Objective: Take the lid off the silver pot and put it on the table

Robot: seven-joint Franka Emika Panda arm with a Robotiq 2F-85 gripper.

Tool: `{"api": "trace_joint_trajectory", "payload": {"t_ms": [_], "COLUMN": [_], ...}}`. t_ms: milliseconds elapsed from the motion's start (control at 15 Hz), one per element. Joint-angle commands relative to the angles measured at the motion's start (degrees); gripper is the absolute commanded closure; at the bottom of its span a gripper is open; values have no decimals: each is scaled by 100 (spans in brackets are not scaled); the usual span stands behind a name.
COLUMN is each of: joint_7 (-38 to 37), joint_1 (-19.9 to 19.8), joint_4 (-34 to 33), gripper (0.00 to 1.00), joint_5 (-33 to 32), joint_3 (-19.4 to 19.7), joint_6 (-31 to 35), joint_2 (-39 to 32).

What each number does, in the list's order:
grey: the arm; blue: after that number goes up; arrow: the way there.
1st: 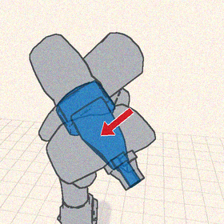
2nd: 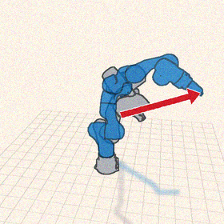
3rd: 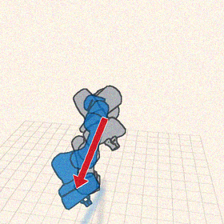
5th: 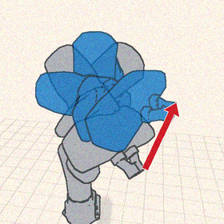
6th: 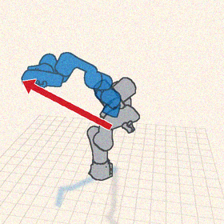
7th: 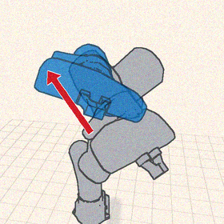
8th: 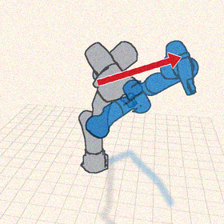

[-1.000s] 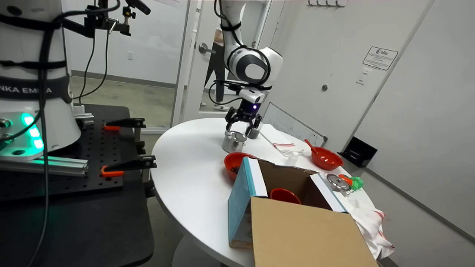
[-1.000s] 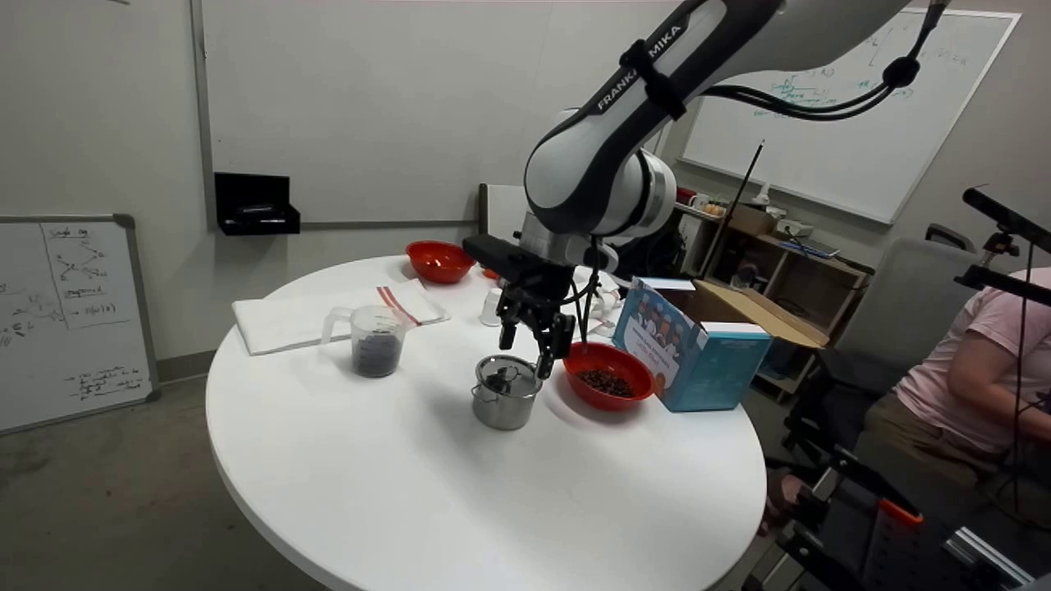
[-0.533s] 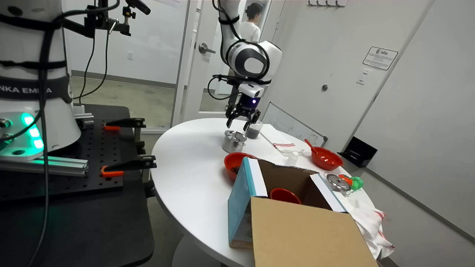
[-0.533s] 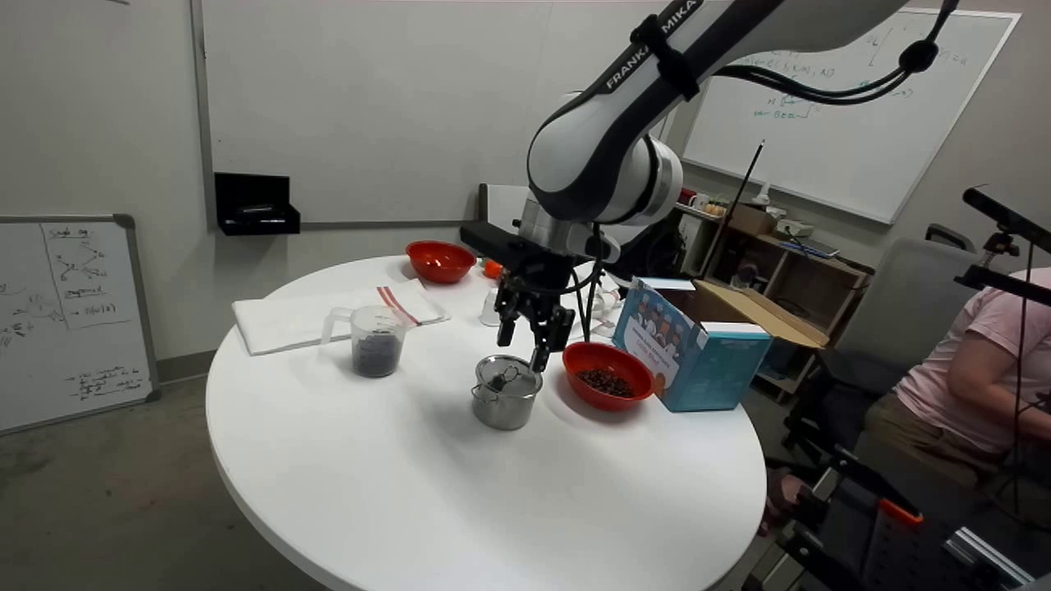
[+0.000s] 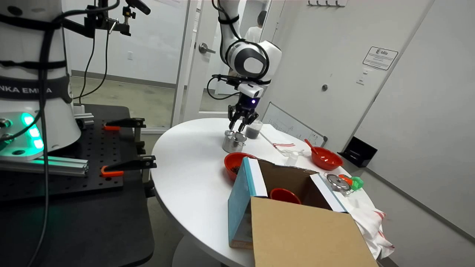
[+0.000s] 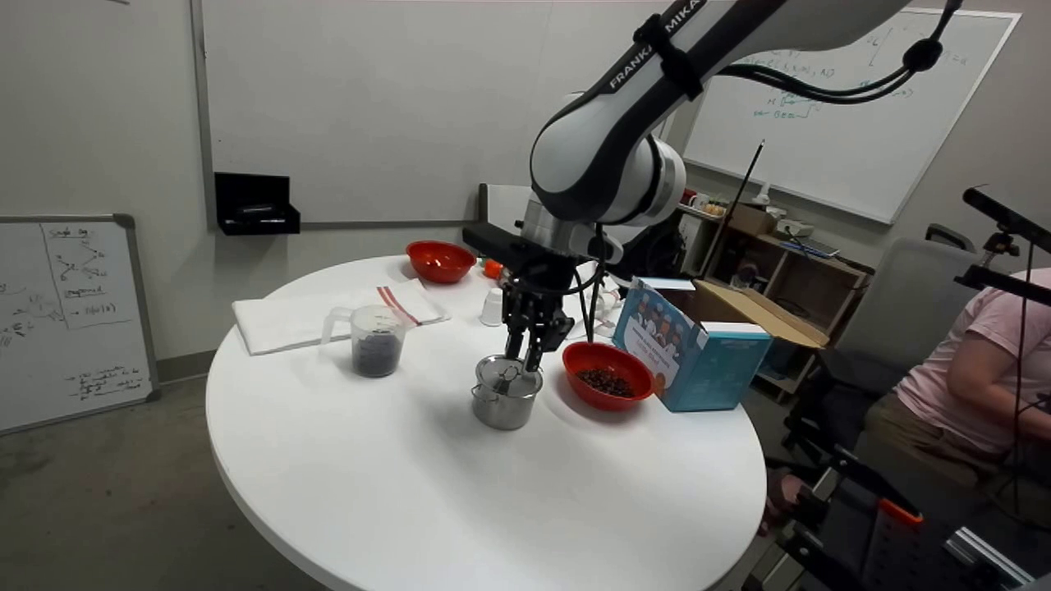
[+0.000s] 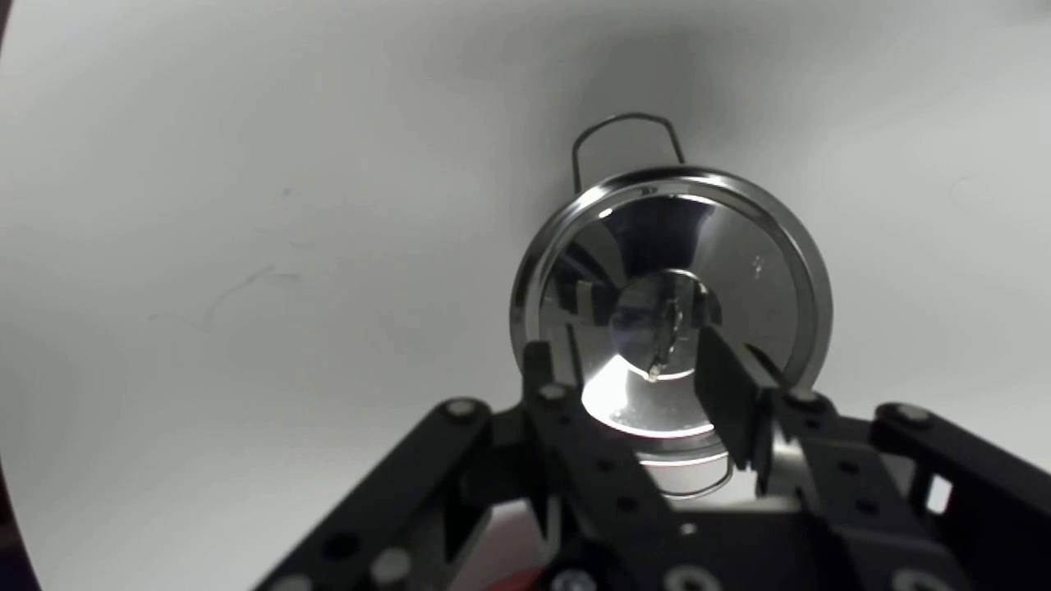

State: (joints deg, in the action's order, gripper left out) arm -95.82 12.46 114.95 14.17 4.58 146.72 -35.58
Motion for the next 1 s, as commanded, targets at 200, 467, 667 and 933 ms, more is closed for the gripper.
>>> {"api": "trace_joint_trajectory", "payload": {"t_ms": [200, 467, 667, 933], "joint_7": [-101, -123, -124, -105], "joint_1": [-9, 19, 29, 16], "joint_4": [-43, -97, -118, -114], "gripper": [31, 66, 88, 100], "joint_5": [-189, -264, -312, -310], "joint_3": [-10, 18, 23, 13], "joint_6": [-37, -52, -44, -23], "joint_2": [-109, -180, -202, -215]}}
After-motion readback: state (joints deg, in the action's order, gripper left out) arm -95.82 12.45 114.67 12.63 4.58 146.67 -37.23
